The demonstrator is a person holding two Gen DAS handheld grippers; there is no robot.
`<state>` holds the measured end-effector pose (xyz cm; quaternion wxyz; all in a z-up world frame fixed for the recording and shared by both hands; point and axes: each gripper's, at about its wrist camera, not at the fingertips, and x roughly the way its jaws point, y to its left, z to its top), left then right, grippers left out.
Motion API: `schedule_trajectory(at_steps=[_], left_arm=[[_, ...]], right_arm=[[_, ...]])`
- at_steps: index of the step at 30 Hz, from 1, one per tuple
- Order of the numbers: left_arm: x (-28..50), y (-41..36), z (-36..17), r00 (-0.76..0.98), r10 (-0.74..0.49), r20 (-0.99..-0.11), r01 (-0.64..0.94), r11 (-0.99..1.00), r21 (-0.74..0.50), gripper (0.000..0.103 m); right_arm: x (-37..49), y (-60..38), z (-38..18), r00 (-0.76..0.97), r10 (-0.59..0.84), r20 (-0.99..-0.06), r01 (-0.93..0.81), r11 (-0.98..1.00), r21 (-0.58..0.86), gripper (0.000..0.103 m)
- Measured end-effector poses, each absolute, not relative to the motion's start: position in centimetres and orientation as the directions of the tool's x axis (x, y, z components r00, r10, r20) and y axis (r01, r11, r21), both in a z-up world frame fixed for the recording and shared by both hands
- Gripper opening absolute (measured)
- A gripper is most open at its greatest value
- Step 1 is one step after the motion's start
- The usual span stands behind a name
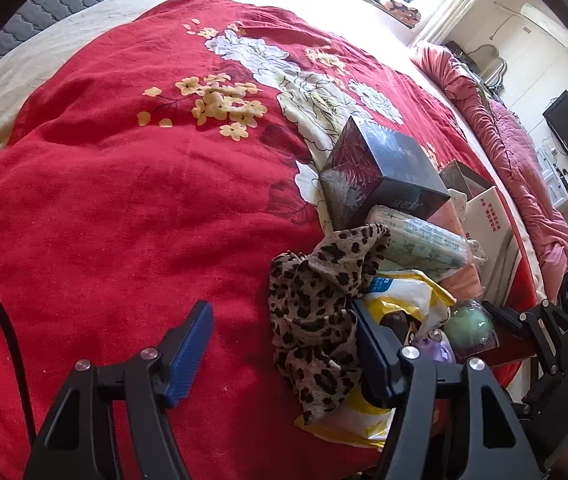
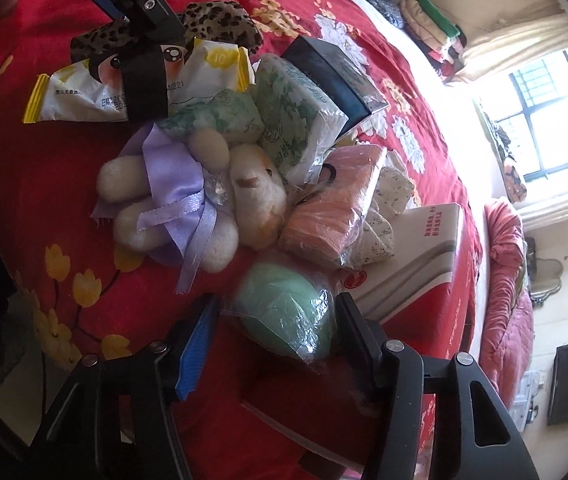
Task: Organize soft objects
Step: 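Grasp the leopard-print scrunchie with the left tool while the right tool grasps the bagged green ball, then carry the scrunchie with the left tool while the right tool carries the green ball to the pink box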
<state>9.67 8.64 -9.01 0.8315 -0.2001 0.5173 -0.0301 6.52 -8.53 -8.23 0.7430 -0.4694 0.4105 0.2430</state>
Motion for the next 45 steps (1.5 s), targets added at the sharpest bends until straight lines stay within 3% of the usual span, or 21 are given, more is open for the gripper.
schedule_trajectory(at_steps=[2, 6, 9, 22, 35, 45], left_arm=[[10.0, 8.4, -9.3, 0.458, -0.288, -0.841, -0.144, 0.909, -0.39, 0.054], [10.2, 7.9, -9.7, 0.458, -0.334, -0.824, -0.102, 0.901, -0.422, 0.024], [10.2, 7.6, -9.5, 0.465, -0.34, -0.817, -0.079, 0.904, -0.421, 0.017], [8.3, 8.7, -7.4, 0.539, -0.28, -0.794, -0.089, 0.919, -0.384, 0.013], [6.4, 7.1, -4.1, 0.601, -0.194, -0.776, -0.059, 0.957, -0.286, 0.013], [5.2, 5.0, -1.9, 0.619, -0.196, -0.761, -0.022, 0.964, -0.266, 0.013]], right_arm=[[7.0, -8.7, -8.0, 0.537, -0.006, -0.844, -0.74, 0.475, -0.475, 0.051], [7.6, -9.2, -6.7, 0.501, 0.055, -0.864, -0.739, 0.547, -0.394, 0.048], [8.0, -9.7, -5.8, 0.47, 0.106, -0.876, -0.732, 0.601, -0.32, 0.048], [7.6, -11.5, -3.4, 0.386, 0.269, -0.882, -0.671, 0.739, -0.068, 0.047], [6.7, -12.9, -1.4, 0.402, 0.34, -0.85, -0.608, 0.793, 0.03, 0.047], [6.1, -14.2, 1.6, 0.469, 0.407, -0.784, -0.572, 0.816, 0.082, 0.047]])
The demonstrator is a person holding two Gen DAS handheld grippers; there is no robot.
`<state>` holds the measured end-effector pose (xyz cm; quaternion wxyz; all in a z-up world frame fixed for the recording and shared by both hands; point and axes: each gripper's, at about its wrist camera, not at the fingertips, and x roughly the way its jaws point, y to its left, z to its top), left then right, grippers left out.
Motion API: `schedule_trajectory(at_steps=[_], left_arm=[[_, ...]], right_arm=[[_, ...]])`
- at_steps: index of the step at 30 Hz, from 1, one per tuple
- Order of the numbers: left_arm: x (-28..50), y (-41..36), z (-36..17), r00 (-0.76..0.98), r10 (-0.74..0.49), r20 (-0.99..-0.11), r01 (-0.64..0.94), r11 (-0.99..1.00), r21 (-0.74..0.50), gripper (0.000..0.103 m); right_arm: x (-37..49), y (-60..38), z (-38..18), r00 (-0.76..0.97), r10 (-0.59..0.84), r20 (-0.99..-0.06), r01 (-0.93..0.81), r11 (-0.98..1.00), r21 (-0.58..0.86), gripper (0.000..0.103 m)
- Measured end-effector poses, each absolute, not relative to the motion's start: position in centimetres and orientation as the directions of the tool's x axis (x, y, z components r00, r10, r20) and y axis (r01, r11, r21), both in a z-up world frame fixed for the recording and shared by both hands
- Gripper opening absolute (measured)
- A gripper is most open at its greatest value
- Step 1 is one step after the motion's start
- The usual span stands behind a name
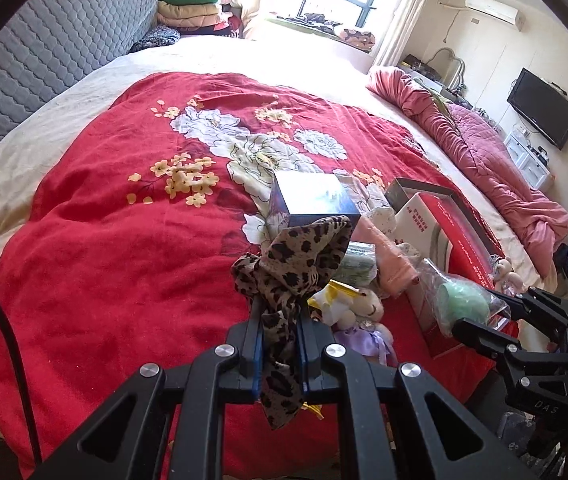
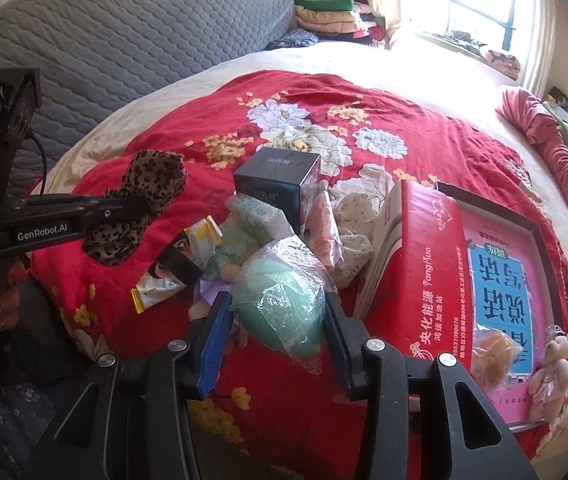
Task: Organize soft objects
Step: 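Carry the scrunchie with the left tool while the right tool carries the green ball to the pink box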
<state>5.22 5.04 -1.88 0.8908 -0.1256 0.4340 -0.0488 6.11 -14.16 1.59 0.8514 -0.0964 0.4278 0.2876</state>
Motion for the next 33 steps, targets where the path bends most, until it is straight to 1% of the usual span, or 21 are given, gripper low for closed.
schedule_trajectory(at_steps=[8, 20, 23, 33], left_arm=[[4.4, 2.4, -0.3, 0.629, -0.198, -0.752, 0.018, 0.971, -0.24, 0.013], [3.6, -2.5, 2.6, 0.639, -0.215, -0.738, 0.116, 0.976, -0.183, 0.013], [3.6, -4.1, 3.0, 0.64, -0.211, -0.739, 0.147, 0.977, -0.151, 0.013], [4.4, -8.1, 4.7, 0.636, -0.236, -0.735, 0.21, 0.969, -0.129, 0.013]], right_arm=[[6.0, -16.2, 3.3, 0.515, 0.431, -0.741, -0.529, 0.84, 0.121, 0.047], [5.3, -20.5, 6.7, 0.621, 0.447, -0.644, -0.459, 0.873, 0.164, 0.047], [5.1, -21.6, 7.2, 0.639, 0.443, -0.629, -0.444, 0.88, 0.169, 0.047], [4.7, -25.2, 8.5, 0.694, 0.418, -0.587, -0.382, 0.904, 0.192, 0.046]])
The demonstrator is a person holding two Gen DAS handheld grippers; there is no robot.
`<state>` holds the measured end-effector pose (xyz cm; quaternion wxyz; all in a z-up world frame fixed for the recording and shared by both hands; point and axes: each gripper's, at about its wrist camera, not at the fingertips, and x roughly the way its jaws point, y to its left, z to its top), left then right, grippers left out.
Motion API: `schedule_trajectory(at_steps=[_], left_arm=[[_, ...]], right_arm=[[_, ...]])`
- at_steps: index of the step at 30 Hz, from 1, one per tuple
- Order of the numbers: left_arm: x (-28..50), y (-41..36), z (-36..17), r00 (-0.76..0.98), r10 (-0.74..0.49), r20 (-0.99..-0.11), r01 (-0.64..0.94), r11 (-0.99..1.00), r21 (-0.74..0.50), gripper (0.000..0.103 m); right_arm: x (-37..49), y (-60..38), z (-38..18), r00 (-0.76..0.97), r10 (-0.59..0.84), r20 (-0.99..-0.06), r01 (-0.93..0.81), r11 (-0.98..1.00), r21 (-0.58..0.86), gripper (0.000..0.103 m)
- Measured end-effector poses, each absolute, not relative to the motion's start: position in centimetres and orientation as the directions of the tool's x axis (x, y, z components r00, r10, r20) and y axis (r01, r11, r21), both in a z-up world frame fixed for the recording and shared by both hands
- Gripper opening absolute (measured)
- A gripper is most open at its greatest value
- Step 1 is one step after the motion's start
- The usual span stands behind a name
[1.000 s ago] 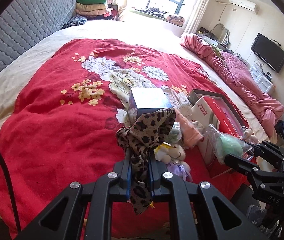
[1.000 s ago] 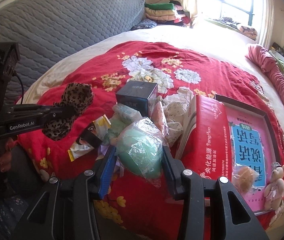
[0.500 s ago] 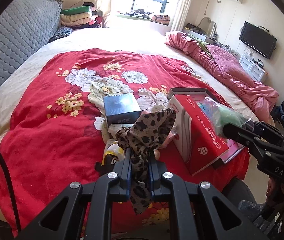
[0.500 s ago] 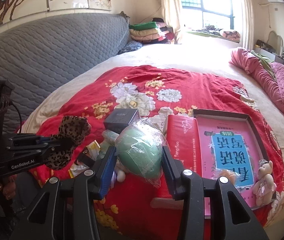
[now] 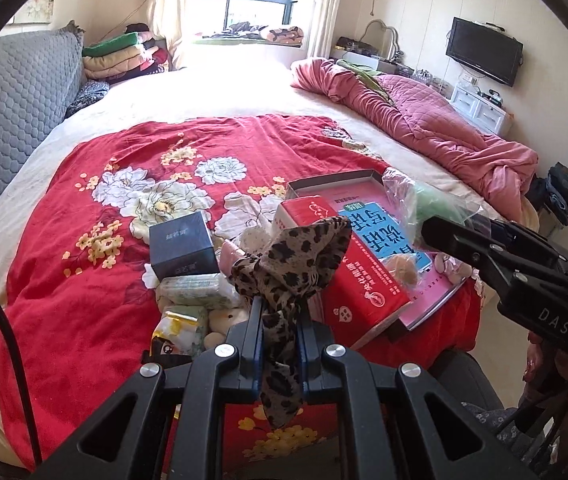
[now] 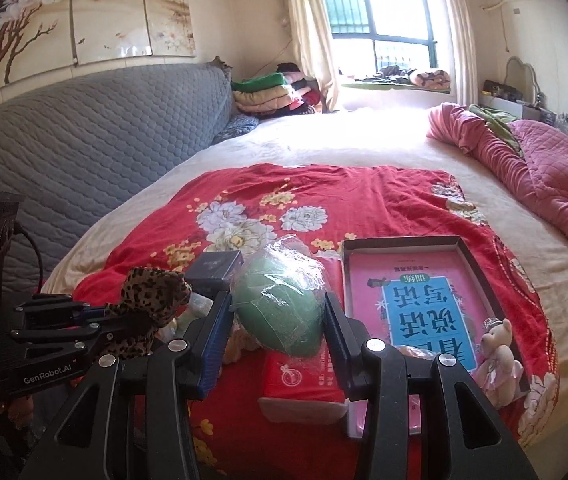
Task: Organize soft objects
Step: 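Carry the scrunchie with the left tool while the right tool carries the green ball to the pink box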
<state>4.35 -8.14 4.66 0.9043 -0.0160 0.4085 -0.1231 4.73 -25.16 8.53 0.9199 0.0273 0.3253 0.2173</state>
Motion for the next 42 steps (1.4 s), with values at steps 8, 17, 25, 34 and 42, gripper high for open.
schedule_trajectory(at_steps=[8, 17, 25, 34, 42], left_arm=[[5.4, -11.9, 6.4, 0.638, -0.269, -0.721, 0.281, 0.954, -0.108, 0.013], [6.9, -17.0, 7.3, 0.613, -0.328, -0.719, 0.367, 0.924, -0.108, 0.013], [9.7, -21.4, 6.0, 0.553, -0.359, -0.752, 0.412, 0.902, -0.127, 0.013], [13.2, -24.2, 2.8, 0.469, -0.347, -0.812, 0.411, 0.9, -0.147, 0.013], [16.6, -25.0, 0.2, 0.419, -0.297, -0.858, 0.38, 0.916, -0.131, 0.013]], right_arm=[[4.5, -29.5, 9.5, 0.773, 0.336, -0.538, -0.265, 0.942, 0.207, 0.046], [4.2, -36.0, 9.8, 0.824, 0.245, -0.511, -0.12, 0.957, 0.265, 0.046], [4.0, -39.1, 8.2, 0.822, 0.202, -0.533, -0.045, 0.955, 0.292, 0.046], [4.9, -39.5, 5.0, 0.769, 0.205, -0.605, -0.029, 0.957, 0.287, 0.047], [5.7, -39.4, 2.3, 0.724, 0.238, -0.647, -0.034, 0.95, 0.312, 0.047]])
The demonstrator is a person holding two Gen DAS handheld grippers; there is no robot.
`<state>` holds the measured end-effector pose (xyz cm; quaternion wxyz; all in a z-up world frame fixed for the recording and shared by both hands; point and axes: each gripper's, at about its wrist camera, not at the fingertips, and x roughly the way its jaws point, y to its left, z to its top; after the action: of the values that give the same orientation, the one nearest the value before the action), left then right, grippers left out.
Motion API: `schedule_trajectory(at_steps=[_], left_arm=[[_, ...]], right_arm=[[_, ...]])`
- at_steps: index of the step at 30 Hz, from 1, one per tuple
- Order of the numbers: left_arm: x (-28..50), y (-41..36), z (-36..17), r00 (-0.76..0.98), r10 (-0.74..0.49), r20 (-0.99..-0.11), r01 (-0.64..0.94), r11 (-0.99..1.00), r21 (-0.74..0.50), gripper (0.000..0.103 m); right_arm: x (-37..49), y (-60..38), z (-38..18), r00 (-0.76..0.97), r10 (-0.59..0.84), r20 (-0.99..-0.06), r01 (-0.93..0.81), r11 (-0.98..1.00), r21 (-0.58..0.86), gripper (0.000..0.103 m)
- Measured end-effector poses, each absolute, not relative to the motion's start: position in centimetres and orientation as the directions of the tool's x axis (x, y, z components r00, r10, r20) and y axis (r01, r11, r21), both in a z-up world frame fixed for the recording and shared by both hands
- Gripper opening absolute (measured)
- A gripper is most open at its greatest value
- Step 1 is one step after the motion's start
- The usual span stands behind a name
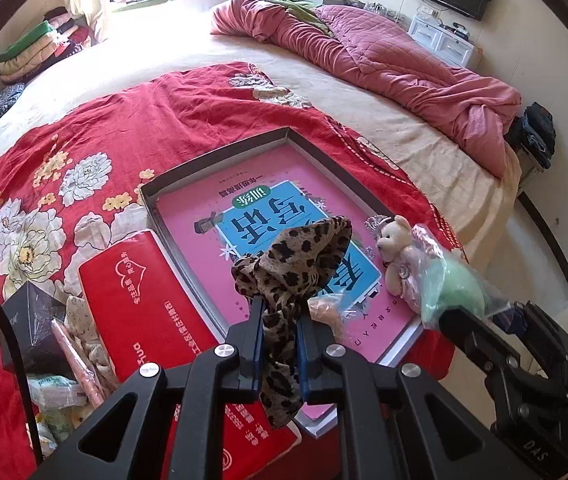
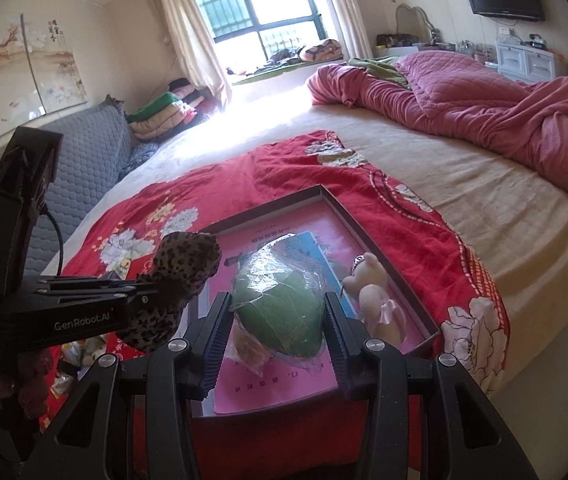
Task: Organize soft objects
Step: 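Carry the scrunchie with the left tool while the right tool carries the green ball to the pink box, then lower the green ball into the pink box and open the right tool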
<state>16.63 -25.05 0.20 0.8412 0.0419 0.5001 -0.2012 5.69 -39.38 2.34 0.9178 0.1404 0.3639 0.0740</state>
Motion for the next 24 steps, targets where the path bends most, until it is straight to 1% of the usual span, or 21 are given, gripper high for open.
schedule_trajectory(at_steps=[2, 5, 10, 13, 24], left_arm=[[17.5, -25.6, -0.2, 0.405, -0.281, -0.87, 0.382, 0.917, -0.118, 0.013], [18.8, -26.1, -1.1, 0.362, -0.284, -0.888, 0.364, 0.92, -0.146, 0.013], [20.3, -26.7, -2.9, 0.328, -0.244, -0.913, 0.318, 0.938, -0.137, 0.013], [20.7, -27.0, -3.8, 0.307, -0.234, -0.922, 0.32, 0.938, -0.132, 0.013], [20.6, -27.7, -5.1, 0.284, -0.251, -0.925, 0.343, 0.928, -0.146, 0.013]], right_arm=[[5.9, -39.3, 1.9, 0.715, 0.244, -0.655, -0.038, 0.949, 0.313, 0.047], [6.0, -39.1, 1.5, 0.707, 0.247, -0.662, -0.039, 0.949, 0.313, 0.047], [6.3, -39.5, 0.6, 0.693, 0.254, -0.675, -0.034, 0.947, 0.321, 0.047], [6.5, -39.4, 0.0, 0.679, 0.276, -0.68, -0.045, 0.94, 0.337, 0.047], [7.5, -38.4, -2.1, 0.617, 0.315, -0.721, -0.065, 0.933, 0.353, 0.047]])
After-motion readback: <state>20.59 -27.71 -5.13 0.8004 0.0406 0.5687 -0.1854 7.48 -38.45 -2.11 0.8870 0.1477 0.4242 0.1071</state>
